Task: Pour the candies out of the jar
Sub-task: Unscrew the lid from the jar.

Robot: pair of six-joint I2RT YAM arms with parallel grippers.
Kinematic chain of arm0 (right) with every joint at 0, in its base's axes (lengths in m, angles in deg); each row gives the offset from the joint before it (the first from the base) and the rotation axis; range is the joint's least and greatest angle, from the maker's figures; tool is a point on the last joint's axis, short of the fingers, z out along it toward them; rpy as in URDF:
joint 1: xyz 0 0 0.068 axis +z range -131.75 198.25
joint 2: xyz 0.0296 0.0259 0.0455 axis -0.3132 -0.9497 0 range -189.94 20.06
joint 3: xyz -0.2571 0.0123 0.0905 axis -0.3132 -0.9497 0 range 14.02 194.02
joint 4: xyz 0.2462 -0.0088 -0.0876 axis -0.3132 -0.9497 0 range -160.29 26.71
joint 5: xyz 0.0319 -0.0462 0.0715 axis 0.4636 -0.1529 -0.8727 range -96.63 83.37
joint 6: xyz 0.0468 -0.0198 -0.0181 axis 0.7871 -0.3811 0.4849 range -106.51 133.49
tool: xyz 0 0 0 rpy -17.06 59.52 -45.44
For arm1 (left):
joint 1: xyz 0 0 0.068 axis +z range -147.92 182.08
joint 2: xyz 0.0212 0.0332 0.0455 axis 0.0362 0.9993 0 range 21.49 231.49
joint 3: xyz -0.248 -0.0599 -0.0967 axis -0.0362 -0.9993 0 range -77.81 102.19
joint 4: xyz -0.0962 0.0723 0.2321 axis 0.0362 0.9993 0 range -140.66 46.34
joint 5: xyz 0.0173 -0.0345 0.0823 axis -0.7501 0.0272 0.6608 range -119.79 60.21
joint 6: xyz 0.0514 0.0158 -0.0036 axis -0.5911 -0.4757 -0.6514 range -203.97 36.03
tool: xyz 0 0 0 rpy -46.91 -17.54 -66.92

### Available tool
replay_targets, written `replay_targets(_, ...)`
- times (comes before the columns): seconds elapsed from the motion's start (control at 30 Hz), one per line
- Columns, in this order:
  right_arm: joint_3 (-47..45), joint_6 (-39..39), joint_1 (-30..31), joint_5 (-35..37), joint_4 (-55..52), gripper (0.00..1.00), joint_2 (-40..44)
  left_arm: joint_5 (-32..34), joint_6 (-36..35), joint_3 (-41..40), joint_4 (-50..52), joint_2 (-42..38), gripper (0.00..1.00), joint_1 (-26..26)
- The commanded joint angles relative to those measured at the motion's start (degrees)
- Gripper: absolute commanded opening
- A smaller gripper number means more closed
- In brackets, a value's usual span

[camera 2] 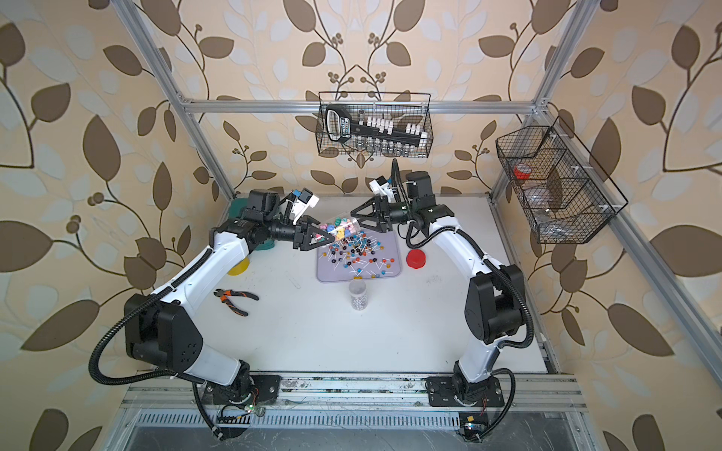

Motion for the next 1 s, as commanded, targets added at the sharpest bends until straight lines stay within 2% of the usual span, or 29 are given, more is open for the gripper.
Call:
replay_targets(0.0, 0.9, -0.4, 0.3, -0.1, 1.0, 0.54, -0.7, -3.2, -0.5, 2.1, -3.7, -3.1, 0.55, -0.3)
replay_targets(0.27, -0.4, -1.5, 0.3, -0.1, 4.5, 0.52, 0.9, -3.3, 2.9, 0.3, -8.3, -3.2, 0.55, -0.3)
replay_targets(0.6, -4.8, -4.3, 0.7, -3.0, 12.6, 0.44, 2.6, -2.7, 7.2, -0.9, -14.2, -3.3, 0.55, -0.2)
replay_targets(0.97, -12.4, -6.5, 1.3, -9.8, 29.8, 0.41, 4.7, -2.6, 15.4, -2.3, -25.3, -2.9, 0.55, -0.2)
